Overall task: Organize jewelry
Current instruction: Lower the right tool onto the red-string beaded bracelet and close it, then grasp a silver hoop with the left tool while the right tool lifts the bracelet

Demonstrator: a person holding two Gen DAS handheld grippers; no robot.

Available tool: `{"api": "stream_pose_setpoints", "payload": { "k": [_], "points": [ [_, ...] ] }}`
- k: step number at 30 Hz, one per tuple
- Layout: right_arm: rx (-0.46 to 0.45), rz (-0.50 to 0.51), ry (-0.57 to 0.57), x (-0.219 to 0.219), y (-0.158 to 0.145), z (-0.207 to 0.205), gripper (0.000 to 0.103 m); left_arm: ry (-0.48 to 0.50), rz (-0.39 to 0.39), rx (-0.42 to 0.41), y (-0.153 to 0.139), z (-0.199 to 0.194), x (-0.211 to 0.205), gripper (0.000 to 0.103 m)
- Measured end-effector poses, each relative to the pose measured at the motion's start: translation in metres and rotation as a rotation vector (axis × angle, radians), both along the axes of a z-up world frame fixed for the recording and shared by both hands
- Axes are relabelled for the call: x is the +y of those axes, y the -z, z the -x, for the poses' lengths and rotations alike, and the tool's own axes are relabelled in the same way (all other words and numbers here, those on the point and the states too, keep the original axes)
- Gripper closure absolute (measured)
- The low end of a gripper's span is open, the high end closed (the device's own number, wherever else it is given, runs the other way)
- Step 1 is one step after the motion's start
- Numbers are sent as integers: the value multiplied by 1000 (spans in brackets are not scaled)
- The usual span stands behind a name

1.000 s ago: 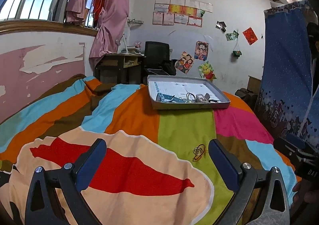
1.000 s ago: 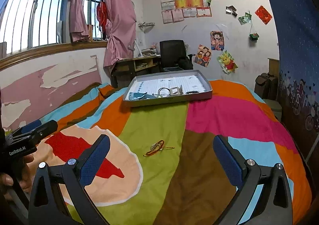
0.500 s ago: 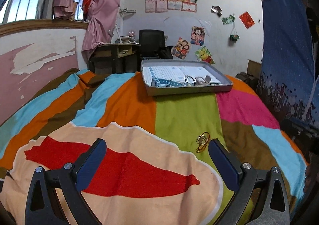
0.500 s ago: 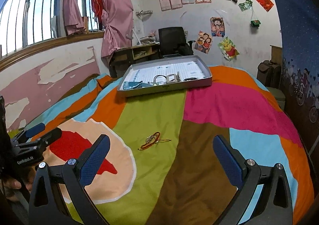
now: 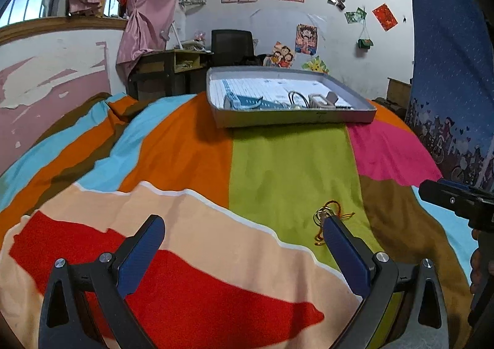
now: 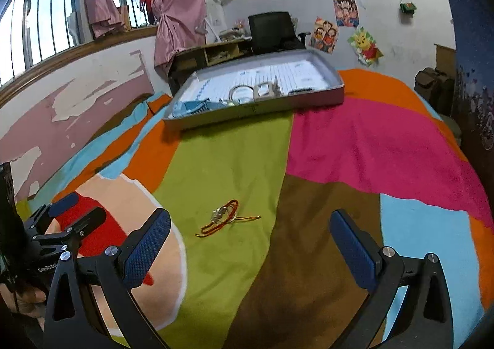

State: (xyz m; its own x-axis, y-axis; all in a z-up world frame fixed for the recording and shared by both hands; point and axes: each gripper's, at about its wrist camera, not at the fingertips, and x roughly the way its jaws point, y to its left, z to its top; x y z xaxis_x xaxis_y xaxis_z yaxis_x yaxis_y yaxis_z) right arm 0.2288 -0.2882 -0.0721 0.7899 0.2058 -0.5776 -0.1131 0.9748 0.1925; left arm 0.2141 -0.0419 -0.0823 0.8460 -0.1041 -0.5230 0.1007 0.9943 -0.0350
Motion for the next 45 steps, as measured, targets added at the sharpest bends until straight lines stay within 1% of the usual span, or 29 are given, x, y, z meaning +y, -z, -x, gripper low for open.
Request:
{"api": "stream_pose_setpoints", "payload": {
  "k": [4,5,7,9,13,15,17,20,22,24,26,29,34,36,37,39,40,43,45],
  "points": [
    [44,-44,12,-7,17,-21,3,29,8,25,12,-8,-5,0],
    [52,-55,15,-10,20,-24,4,32,7,35,15,-10,-6,0],
    [63,-75,19,-14,25,-31,10,35,9,51,20,-12,-7,0],
    [72,-87,15,-15,31,-38,22,37,11,63,22,-15,-8,0],
    [99,-97,-8,-12,43,-57,29,46,8,76,25,-23,-12,0],
    [109,-92,-24,-7,49,-64,35,52,9,83,27,-30,-15,0],
    [114,-94,-44,1,54,-72,36,57,8,86,28,-36,-17,0],
    [134,-98,-76,10,63,-82,48,67,3,107,32,-47,-21,0],
    [144,-96,-95,16,67,-88,52,80,6,129,35,-54,-23,0],
    [150,-91,-117,22,70,-92,60,95,15,147,39,-60,-23,0],
    [158,-92,-139,29,73,-97,64,113,29,157,42,-64,-24,0],
    [169,-92,-164,37,78,-103,68,146,47,157,43,-67,-26,1],
    [203,-107,-187,43,88,-114,76,179,64,165,46,-73,-29,7],
    [215,-104,-190,46,92,-118,83,183,70,174,48,-75,-30,7],
    [221,-106,-190,47,94,-120,84,185,73,177,49,-75,-29,7],
    [229,-113,-193,49,97,-121,94,193,81,180,50,-75,-29,9],
    [231,-116,-196,50,98,-122,96,196,84,180,50,-75,-29,10],
    [226,-112,-199,52,98,-119,98,212,90,185,51,-77,-31,11],
    [228,-90,-198,49,97,-116,99,225,87,191,53,-79,-34,12]
  ]
}}
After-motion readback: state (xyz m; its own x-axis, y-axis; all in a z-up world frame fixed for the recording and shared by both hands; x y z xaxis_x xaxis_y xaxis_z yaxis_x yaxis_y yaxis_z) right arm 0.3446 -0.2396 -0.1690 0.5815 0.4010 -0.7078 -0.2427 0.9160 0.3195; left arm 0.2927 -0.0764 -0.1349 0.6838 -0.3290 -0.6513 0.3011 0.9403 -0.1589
